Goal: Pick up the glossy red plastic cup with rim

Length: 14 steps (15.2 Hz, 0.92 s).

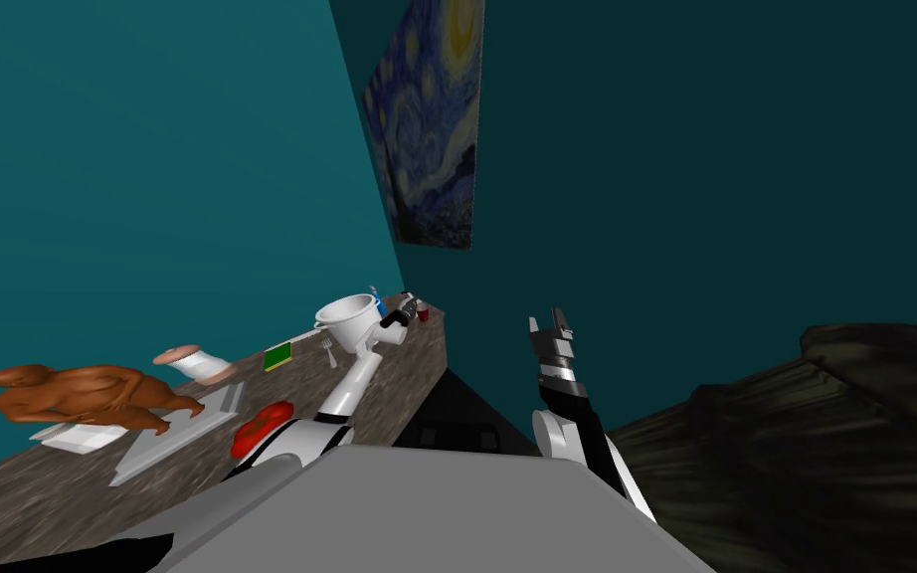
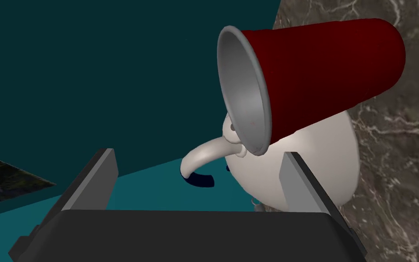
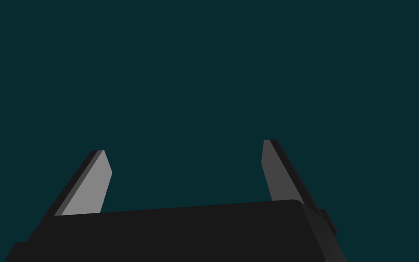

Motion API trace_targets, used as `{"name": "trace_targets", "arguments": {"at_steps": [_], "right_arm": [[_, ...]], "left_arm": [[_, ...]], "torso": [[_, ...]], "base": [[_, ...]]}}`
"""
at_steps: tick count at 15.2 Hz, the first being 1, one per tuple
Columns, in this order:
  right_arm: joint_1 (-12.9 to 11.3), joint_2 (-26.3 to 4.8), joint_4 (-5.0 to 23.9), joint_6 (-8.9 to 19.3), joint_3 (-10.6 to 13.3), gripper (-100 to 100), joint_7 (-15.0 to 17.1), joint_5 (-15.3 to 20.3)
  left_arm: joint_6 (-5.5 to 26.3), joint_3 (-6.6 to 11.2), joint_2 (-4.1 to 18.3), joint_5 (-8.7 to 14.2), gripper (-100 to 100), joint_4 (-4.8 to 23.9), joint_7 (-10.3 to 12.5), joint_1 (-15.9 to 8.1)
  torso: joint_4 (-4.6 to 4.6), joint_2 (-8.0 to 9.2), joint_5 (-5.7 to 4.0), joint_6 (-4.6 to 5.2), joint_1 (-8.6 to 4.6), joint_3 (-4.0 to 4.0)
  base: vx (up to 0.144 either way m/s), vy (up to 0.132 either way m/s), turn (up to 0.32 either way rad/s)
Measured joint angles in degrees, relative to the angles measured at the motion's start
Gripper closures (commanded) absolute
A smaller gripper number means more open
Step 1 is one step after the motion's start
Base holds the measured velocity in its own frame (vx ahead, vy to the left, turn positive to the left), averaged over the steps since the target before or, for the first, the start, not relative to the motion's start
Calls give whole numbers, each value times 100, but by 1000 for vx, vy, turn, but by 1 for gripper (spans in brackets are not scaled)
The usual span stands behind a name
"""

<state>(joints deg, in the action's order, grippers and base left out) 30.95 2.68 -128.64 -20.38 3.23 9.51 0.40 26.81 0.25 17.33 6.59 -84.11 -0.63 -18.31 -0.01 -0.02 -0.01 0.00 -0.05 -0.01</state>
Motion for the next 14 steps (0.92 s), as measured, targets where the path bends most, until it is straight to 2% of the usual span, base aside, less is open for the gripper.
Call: {"name": "trace_targets", "arguments": {"at_steps": [8,10,14], "right_arm": [[0,0,0,0,0,0,0,0],[0,0,0,0,0,0,0,0],[0,0,0,0,0,0,0,0]], "left_arm": [[922,22,74,163,-100,870,-70,-836],[1138,25,58,150,-100,999,-69,-945],[1585,33,86,240,-100,1422,-101,-1353]], "torso": [[0,-4,0,1,1,-2],[-1,-3,1,0,2,-2],[0,-5,0,0,3,-3]], "base": [[0,-6,17],[2,-1,9],[7,-1,11]]}}
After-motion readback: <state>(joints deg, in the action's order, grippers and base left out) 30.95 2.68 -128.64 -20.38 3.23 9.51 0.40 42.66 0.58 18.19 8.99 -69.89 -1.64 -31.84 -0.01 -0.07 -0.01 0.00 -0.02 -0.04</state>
